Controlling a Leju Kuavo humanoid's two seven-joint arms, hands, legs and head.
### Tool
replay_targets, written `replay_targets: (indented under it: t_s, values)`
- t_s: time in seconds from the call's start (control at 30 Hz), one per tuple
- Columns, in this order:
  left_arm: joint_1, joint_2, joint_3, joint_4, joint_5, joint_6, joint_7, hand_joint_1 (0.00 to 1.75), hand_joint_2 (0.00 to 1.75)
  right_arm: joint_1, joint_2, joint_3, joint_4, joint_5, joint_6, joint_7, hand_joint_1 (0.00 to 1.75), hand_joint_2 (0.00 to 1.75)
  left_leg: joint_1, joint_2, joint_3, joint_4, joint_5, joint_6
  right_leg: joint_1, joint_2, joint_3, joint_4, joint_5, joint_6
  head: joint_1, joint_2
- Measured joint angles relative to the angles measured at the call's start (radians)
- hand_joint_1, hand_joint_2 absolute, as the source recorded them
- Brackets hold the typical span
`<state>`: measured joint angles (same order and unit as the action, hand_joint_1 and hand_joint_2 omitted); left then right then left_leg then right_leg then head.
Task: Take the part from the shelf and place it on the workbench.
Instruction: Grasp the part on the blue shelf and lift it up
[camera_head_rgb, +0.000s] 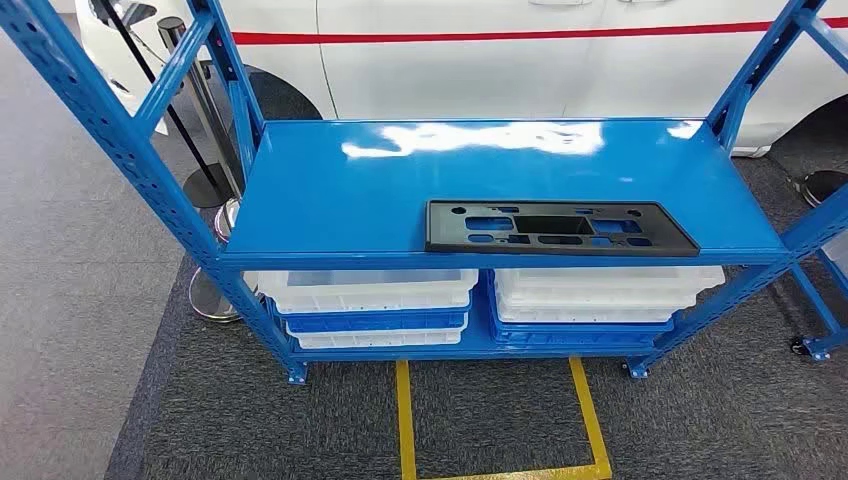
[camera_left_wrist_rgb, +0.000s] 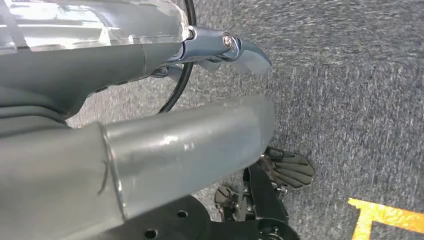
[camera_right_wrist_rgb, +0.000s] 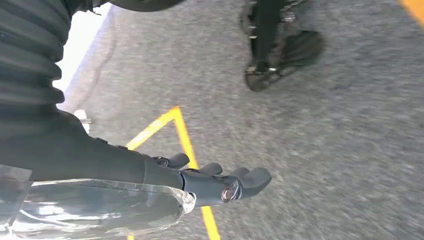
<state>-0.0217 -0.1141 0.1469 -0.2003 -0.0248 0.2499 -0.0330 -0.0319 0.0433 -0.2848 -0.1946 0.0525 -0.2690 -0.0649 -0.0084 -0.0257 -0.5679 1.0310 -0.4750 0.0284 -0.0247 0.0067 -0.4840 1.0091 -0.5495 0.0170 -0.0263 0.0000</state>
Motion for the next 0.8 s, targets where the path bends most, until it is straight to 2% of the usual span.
replay_targets:
  t_s: [0.2,0.4,0.57,0.7,0.8]
  values:
    - [-0.003,0.003,-0.013,0.000,-0.008,-0.004,-0.001,0.00,0.00,-0.019,-0.044,-0.015,0.000,-0.004,0.015,-0.026,0.00,1.75,0.000,0.000,0.000,0.000,0.000,0.000,0.000,0.000,0.000,0.000,0.000,0.001,0.000,0.000]
    - [-0.003,0.004,-0.021,0.000,-0.010,-0.004,-0.003,0.00,0.00,-0.023,-0.055,-0.020,0.000,-0.005,0.015,-0.042,0.00,1.75,0.000,0.000,0.000,0.000,0.000,0.000,0.000,0.000,0.000,0.000,0.001,0.001,0.000,0.000]
    - [-0.004,0.005,-0.029,0.000,-0.035,-0.018,-0.008,0.00,0.00,-0.088,-0.082,-0.020,-0.015,0.028,0.041,-0.198,0.00,1.75,0.000,0.003,-0.001,0.000,0.001,0.000,0.001,0.006,0.000,0.001,0.002,0.003,0.000,0.000]
    - [-0.010,0.006,-0.037,0.000,-0.044,-0.019,-0.012,0.00,0.00,-0.252,-0.115,0.010,-0.072,0.135,0.091,-0.376,0.00,1.75,0.000,0.012,-0.002,0.000,0.005,0.004,0.000,0.014,-0.003,0.001,0.008,0.008,0.001,0.000]
    - [-0.012,0.006,-0.038,0.000,-0.042,-0.019,-0.021,0.00,0.00,-0.369,-0.115,0.060,-0.167,0.200,0.130,-0.455,0.00,1.75,0.000,0.013,-0.002,0.000,0.008,0.005,0.000,0.014,-0.004,0.001,0.011,0.010,0.001,0.000]
